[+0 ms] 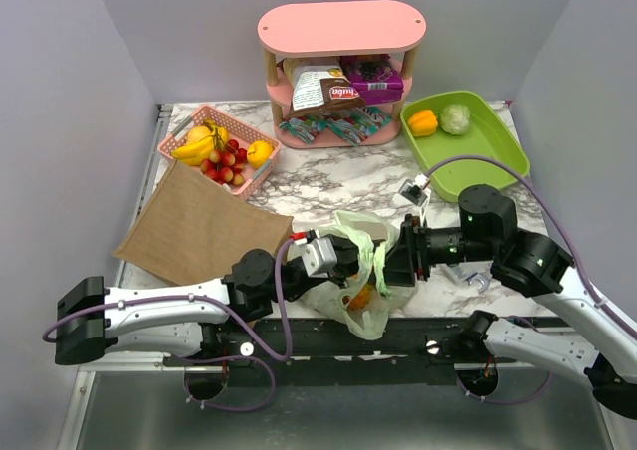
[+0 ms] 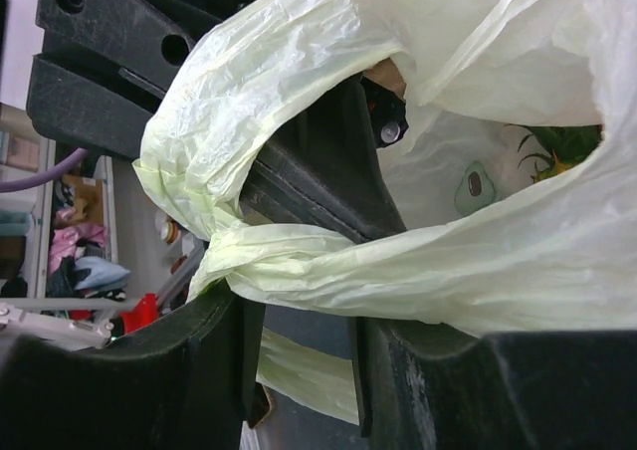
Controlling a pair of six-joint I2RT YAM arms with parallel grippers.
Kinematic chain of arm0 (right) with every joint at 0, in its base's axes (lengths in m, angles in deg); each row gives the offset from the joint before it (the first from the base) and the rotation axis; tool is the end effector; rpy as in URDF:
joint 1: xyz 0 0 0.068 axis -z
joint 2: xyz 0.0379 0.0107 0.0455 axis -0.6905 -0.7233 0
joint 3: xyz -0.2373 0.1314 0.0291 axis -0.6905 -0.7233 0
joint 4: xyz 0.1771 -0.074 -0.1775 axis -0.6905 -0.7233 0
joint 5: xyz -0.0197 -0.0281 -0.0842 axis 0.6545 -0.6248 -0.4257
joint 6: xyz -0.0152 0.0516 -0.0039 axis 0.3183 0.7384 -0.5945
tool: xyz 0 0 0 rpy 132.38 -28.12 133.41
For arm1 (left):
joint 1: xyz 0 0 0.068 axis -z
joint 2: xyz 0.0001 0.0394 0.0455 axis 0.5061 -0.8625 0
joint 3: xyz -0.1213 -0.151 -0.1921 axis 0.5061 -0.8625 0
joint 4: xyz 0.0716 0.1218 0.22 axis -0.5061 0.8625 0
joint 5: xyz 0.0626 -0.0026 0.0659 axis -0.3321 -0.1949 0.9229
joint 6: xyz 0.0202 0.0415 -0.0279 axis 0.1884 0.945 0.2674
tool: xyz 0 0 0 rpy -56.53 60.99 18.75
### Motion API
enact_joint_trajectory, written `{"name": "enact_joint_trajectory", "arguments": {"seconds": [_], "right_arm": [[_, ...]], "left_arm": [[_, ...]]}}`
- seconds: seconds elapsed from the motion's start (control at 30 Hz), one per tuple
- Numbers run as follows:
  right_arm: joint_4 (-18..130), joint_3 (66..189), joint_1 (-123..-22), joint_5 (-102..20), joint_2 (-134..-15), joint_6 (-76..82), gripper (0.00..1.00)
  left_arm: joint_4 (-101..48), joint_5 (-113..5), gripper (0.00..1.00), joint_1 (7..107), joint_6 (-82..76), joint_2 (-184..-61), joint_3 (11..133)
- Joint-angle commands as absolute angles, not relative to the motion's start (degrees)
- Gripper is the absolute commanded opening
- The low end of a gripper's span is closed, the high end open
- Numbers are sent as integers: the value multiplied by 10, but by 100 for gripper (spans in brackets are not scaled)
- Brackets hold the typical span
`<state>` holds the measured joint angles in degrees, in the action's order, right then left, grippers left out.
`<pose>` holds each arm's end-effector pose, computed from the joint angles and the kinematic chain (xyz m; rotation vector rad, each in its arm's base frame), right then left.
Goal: Place the food into the grocery bag and tie it
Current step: Tie the grocery bag at the center of the board.
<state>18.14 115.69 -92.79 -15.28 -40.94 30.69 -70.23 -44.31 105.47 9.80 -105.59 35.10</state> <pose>0.0867 0.1302 0.3943 -0.7137 2.1063 1.4664 0.0611 -0.2254 0.3384 0.7562 0.9998 -1.1033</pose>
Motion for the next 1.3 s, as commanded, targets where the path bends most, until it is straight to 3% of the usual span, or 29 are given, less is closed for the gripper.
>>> {"name": "enact_joint_trajectory", "arguments": {"seconds": [0.0,0.4,0.83,0.93,1.17,1.27], "right_arm": [[235,1139,-930,-124,-400,314,45],[278,1117,-930,-128,-392,302,57],[359,1088,-930,-212,-402,323,51],[384,1076,-930,-227,-398,339,42],[383,1067,-930,-262,-395,356,3],[355,1076,-930,-293,-388,354,1]], "left_arm": [[-700,-403,0,1055,85,-1066,374],[-691,-349,0,1054,100,-1079,381],[-675,-320,0,1054,96,-1091,391],[-670,-316,0,1053,96,-1094,392],[-663,-308,0,1054,95,-1100,391],[-656,-309,0,1053,96,-1097,389]]}}
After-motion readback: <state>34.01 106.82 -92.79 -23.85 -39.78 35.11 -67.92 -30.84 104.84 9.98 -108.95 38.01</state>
